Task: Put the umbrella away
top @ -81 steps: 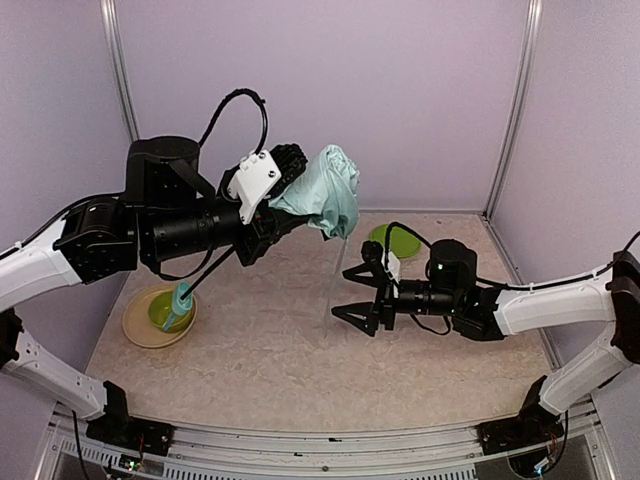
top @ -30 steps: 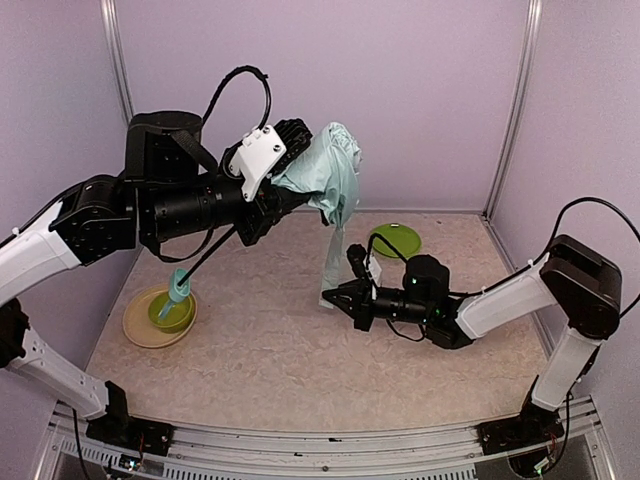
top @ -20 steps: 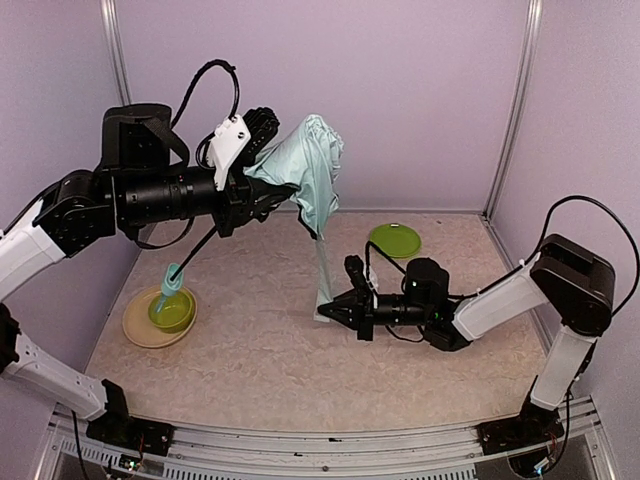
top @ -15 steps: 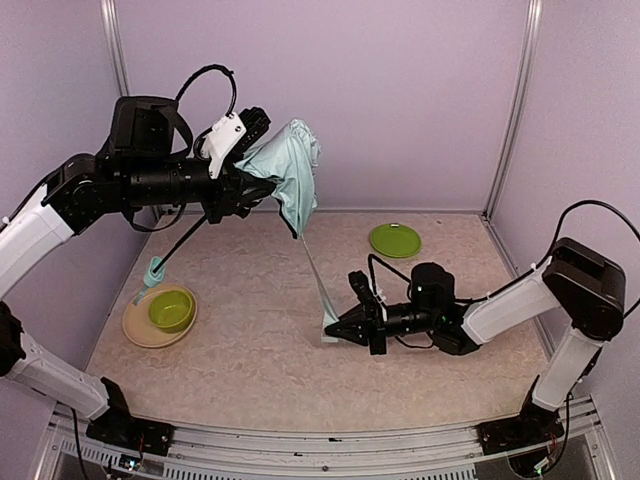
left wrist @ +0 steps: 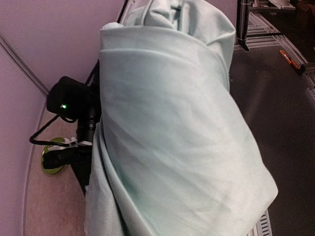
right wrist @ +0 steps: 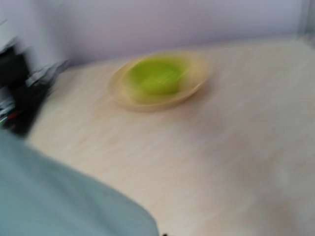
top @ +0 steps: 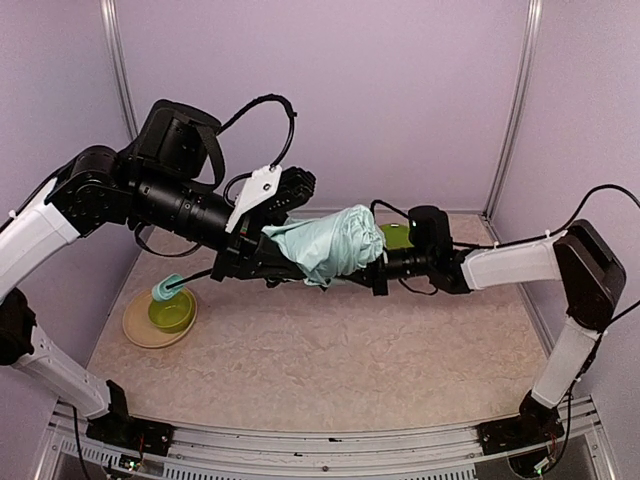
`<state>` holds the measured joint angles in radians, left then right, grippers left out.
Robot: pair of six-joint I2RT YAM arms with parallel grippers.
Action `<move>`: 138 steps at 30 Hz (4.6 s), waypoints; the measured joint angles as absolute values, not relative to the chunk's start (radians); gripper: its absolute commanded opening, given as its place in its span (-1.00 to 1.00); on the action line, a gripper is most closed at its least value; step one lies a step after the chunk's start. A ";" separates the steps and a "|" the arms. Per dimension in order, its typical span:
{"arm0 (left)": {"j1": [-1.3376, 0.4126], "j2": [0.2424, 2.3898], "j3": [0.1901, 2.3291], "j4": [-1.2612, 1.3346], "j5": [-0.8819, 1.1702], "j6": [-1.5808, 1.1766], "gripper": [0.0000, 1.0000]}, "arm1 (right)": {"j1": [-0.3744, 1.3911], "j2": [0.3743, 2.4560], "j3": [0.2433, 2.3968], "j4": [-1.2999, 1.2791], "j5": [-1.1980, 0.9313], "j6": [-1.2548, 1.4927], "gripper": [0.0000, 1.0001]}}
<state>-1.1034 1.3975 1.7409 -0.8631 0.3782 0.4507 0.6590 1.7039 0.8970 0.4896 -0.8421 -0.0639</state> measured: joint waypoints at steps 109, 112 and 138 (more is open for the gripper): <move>-0.886 1.418 1.143 -0.197 -0.127 0.516 -1.00 | 0.825 1.431 1.400 0.168 -1.051 0.229 -1.00; -0.942 1.414 1.106 -0.170 -0.141 0.543 -1.00 | 0.732 1.433 1.409 0.231 -1.001 0.395 -1.00; -1.125 1.486 1.239 -0.493 0.288 0.603 -1.00 | 0.626 1.557 1.196 -0.130 -0.804 0.492 -0.94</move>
